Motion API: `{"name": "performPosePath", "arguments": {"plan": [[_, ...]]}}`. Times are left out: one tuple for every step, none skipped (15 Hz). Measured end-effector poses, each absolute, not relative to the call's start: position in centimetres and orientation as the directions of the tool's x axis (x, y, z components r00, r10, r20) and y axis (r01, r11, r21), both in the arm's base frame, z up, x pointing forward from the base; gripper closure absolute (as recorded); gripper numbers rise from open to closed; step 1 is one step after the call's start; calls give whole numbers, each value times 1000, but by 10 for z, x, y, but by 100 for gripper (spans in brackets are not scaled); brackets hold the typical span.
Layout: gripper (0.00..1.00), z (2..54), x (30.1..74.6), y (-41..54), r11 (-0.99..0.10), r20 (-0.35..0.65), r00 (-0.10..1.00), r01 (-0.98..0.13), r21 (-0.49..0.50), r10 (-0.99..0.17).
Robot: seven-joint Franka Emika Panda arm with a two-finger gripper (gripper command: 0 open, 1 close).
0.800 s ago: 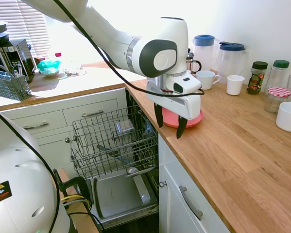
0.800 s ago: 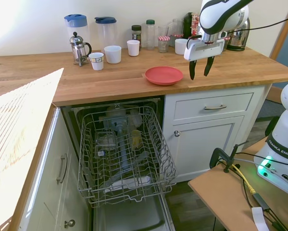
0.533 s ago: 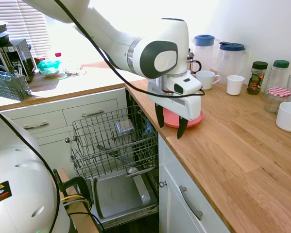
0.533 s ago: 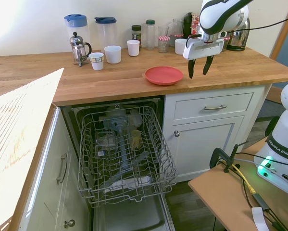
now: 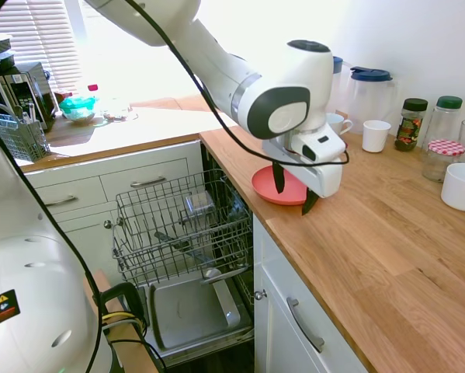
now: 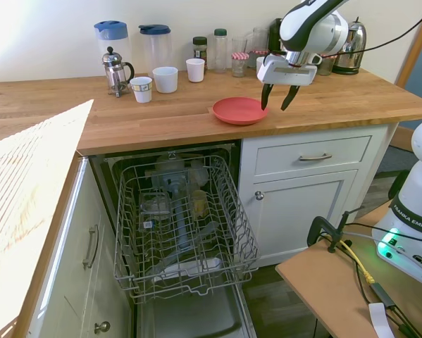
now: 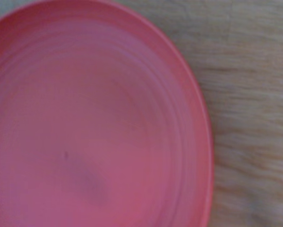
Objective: Put the plate in the dishwasher
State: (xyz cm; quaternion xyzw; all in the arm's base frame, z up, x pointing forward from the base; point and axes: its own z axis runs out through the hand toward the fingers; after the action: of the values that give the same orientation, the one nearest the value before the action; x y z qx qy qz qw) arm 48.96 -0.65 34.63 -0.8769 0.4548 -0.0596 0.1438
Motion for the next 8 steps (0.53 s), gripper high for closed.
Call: {"name": "performPosePath", "arguments": {"plan": [[0, 342, 493, -9, -526, -28, 570, -775, -350, -821], [0, 340, 494, -10, -514, -30, 566, -768, -381, -824], [0, 341, 495, -9, -507, -33, 565, -763, -402, -825], [100, 344, 497, -7, -501, -35, 563, -761, -412, -826], [100, 347, 500, -5, -498, -36, 563, -758, -420, -826], [100, 351, 503, -3, -499, -37, 565, -755, -425, -824], [100, 353, 507, -1, -502, -39, 571, -751, -428, -820], [100, 354, 511, 1, -505, -46, 576, -749, -428, -816]]}}
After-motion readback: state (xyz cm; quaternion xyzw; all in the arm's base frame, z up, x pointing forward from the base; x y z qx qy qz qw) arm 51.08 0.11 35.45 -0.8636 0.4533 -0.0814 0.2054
